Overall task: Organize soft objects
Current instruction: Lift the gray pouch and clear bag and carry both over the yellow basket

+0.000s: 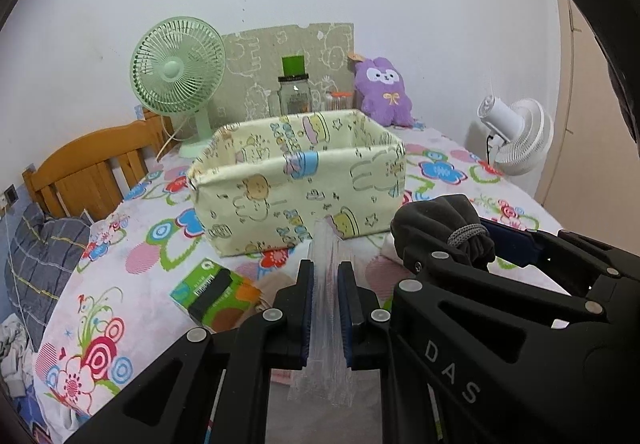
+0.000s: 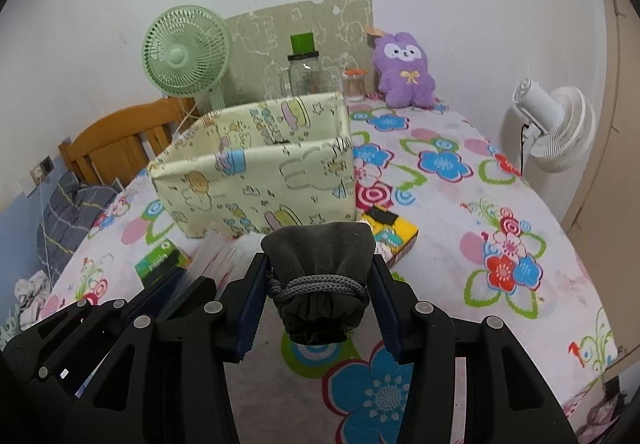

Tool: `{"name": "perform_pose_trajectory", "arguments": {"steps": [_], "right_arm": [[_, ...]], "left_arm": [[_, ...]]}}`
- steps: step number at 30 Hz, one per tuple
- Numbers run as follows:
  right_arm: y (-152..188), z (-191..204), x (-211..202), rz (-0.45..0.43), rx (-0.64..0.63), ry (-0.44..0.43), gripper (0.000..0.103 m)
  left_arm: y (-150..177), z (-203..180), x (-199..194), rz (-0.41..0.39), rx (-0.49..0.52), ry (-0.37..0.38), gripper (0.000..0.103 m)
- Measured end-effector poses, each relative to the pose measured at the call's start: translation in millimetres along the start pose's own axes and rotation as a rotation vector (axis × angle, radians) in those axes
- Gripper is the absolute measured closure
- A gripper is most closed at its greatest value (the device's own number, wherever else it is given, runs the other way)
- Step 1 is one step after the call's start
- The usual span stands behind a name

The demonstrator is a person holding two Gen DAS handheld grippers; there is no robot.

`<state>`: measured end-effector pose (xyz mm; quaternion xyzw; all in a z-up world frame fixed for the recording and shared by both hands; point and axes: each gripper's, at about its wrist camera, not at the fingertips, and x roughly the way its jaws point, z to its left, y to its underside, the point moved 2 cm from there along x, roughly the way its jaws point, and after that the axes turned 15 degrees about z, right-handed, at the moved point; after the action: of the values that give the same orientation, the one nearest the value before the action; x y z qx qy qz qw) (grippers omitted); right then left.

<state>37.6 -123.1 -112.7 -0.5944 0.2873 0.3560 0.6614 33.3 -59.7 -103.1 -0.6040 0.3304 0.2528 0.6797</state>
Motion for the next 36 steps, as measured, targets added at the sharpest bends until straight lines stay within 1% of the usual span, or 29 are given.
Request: {"name": "perform_pose_trajectory", "arguments": {"steps": [18, 25, 36], "right_arm": [[-30.6, 11.4, -37.5, -0.078, -0.021, 0.033, 0.05], [-41.7, 16.0, -52.5, -0.12, -0.034, 0.036, 0.05], [-63.0, 19.5, -66.0, -0.161, -0.036, 0.027, 0.05]], "left_arm": [[-31.9, 9.3, -31.4, -0.047, -0.028, 0.01, 0.093], [-43.8, 12.3, -45.0, -0.075, -0.033, 0.002, 0.093], [-66.3, 17.1, -56.4, -0.118, -0.043, -0.007, 0.093]]}}
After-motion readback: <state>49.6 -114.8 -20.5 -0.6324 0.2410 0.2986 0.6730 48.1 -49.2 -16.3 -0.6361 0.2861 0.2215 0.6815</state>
